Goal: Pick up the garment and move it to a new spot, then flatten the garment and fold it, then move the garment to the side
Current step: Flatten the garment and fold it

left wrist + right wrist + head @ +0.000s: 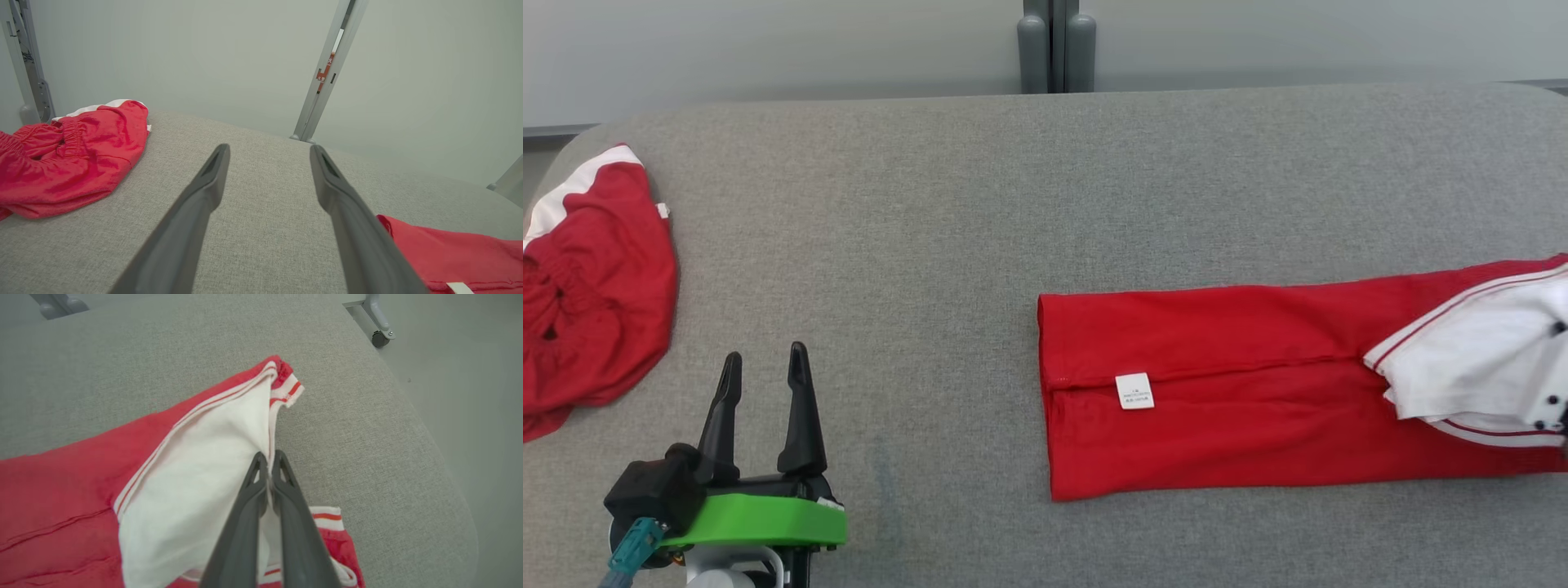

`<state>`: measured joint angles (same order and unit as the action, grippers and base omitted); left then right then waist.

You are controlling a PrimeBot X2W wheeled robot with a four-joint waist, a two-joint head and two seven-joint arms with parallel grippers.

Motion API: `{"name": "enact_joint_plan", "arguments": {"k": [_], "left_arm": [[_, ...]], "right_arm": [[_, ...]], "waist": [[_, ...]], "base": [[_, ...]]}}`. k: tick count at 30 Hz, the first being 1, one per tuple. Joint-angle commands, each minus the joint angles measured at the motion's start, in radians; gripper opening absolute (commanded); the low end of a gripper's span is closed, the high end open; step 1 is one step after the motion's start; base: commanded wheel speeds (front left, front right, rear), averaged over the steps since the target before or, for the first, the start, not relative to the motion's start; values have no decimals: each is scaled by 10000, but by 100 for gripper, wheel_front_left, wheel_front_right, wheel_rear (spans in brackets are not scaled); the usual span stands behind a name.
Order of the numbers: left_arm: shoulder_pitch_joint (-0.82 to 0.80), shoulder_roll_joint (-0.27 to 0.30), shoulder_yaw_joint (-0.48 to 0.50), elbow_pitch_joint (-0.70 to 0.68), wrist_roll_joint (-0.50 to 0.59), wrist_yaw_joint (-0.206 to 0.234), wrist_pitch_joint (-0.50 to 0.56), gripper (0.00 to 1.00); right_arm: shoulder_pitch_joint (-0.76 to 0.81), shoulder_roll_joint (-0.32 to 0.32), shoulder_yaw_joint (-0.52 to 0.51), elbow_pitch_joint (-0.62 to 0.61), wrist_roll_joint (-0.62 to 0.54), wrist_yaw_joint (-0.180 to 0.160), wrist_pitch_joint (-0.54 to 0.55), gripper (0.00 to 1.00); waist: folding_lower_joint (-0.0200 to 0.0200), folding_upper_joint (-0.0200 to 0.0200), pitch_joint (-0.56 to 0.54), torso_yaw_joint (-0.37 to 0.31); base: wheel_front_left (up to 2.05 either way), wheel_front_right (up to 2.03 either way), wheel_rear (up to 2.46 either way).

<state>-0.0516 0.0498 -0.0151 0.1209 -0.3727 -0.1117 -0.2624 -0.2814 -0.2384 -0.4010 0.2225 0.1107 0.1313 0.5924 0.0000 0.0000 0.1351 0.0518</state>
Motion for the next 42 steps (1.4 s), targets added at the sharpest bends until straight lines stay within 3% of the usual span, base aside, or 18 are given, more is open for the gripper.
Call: {"name": "enact_joint_plan", "arguments": {"k": [1, 9, 19, 25, 38, 39, 40, 42], "left_arm": [[142, 18, 18, 5, 62, -27, -30, 100], [225, 18, -131, 82, 88, -22, -30, 100], [248, 17, -361, 227, -89, -21, -30, 100], [278, 17, -366, 214, -108, -42, -30, 100], [-168, 17, -508, 234, -256, -27, -31, 100], [-200, 17, -491, 254, -273, -33, -31, 100], [-224, 17, -484, 264, -282, -38, -31, 100], [-262, 17, -463, 282, -277, -42, -31, 100]], "right_arm": [[82, 173, 309, -195, 89, -11, -31, 0], [19, 642, 3276, -580, 837, -8, 243, 0], [-851, 1090, 6539, 308, 1891, -8, 271, 0], [-1411, 1472, 7656, 1123, 2333, -8, -84, 0], [-2602, 1842, 8977, 2824, 2988, -6, -629, 0], [-2665, 1847, 9047, 2927, 3040, -6, -686, 13], [-2696, 1853, 9098, 3013, 3098, -6, -702, 100], [-2774, 1868, 9221, 3069, 3350, -6, -860, 100]], "waist": [[0, 0, -75, -54], [0, 0, -218, -59], [0, 0, -327, 365], [0, 0, -279, 604], [0, 0, 76, 1004], [0, 0, 99, 1019], [0, 0, 112, 1027], [0, 0, 132, 1025]], "base": [[0, 0, 0], [0, 0, 0], [0, 0, 0], [0, 0, 0], [0, 0, 0], [0, 0, 0], [0, 0, 0], [0, 0, 0]]}}
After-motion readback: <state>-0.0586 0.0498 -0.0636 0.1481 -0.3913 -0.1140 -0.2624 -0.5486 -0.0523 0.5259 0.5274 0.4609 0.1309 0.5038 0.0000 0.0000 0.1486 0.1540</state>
